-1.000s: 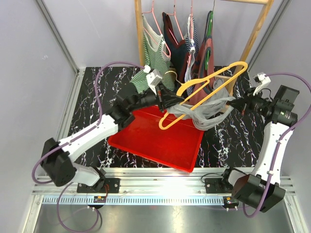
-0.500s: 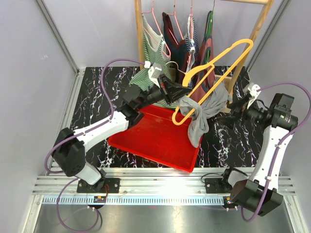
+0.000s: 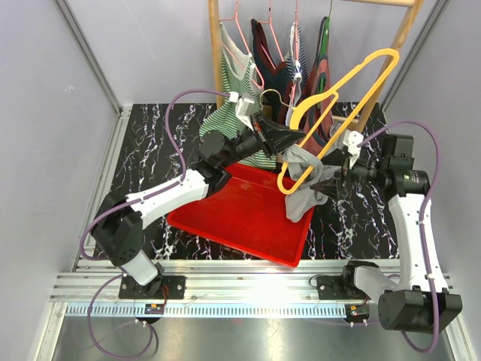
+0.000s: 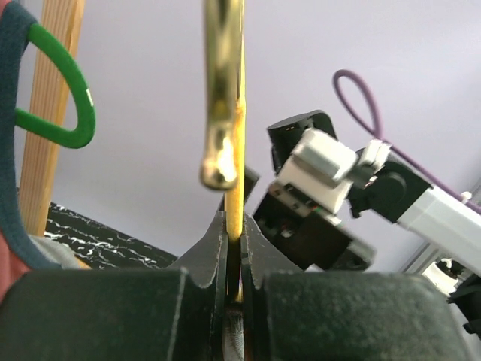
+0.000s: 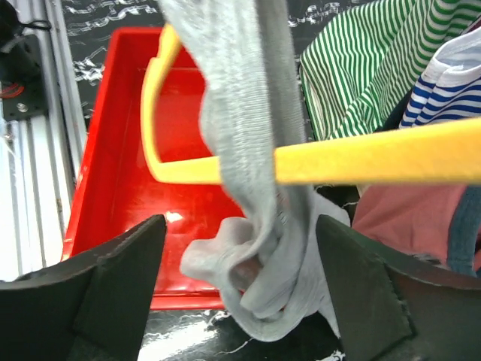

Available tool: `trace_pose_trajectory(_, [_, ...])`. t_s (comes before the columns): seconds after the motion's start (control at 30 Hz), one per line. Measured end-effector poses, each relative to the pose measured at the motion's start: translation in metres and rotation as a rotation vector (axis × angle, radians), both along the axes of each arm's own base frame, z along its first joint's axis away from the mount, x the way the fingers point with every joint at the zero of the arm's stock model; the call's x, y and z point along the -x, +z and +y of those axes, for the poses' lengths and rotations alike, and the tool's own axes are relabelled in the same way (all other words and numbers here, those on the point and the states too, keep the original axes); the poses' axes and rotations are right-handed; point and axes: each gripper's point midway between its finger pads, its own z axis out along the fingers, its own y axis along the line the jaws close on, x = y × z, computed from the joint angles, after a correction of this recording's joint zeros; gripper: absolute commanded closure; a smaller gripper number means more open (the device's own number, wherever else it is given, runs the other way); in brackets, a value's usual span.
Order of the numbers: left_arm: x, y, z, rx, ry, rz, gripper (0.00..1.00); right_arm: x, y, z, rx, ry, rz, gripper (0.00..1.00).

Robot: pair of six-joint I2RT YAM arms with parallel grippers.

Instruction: Remove the tank top from the hanger

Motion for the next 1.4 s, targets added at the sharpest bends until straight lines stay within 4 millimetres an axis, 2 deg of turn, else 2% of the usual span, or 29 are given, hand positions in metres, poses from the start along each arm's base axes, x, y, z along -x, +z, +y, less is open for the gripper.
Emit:
trace_pose_trajectory(0.17, [0.000,0.004,0.001,0.017,0.004,0.008,1.00,-0.018,-0.008,0.004,0.036,-0.039,0.011,0.37])
trace_pose_trajectory(0.2, [0.000,0.004,0.001,0.019,0.003,0.010,1.00,-0.020,-0.008,0.004,0.040,-0.047,0.010,0.47])
trace_pose_trajectory(0.27, [0.000,0.005,0.001,0.024,0.006,0.011,1.00,-0.024,-0.009,0.004,0.049,-0.059,0.007,0.60])
trace_pose_trajectory(0.3, [-0.001,0.006,0.001,0.026,0.008,0.012,1.00,-0.025,-0.009,0.005,0.053,-0.060,0.005,0.72])
trace_pose_trajectory(0.43, [-0.005,0.007,0.002,0.032,0.031,0.014,1.00,-0.024,-0.011,0.008,0.066,-0.051,0.004,1.00])
trace_pose_trajectory(0.73, [-0.026,0.013,0.009,0.074,0.164,0.020,1.00,0.015,-0.008,0.031,0.113,0.105,0.017,1.00])
trace_pose_trajectory(0.87, [-0.029,0.014,0.008,0.079,0.198,0.020,1.00,0.034,-0.015,0.043,0.167,0.175,0.005,1.00])
trace_pose_trajectory(1.13, [-0.036,0.016,0.001,0.071,0.226,0.000,1.00,0.045,-0.048,0.044,0.293,0.180,0.026,1.00])
trace_pose_trajectory(1.4, [-0.040,0.023,0.003,0.090,0.255,-0.023,1.00,0.049,-0.043,0.036,0.326,0.140,-0.017,1.00])
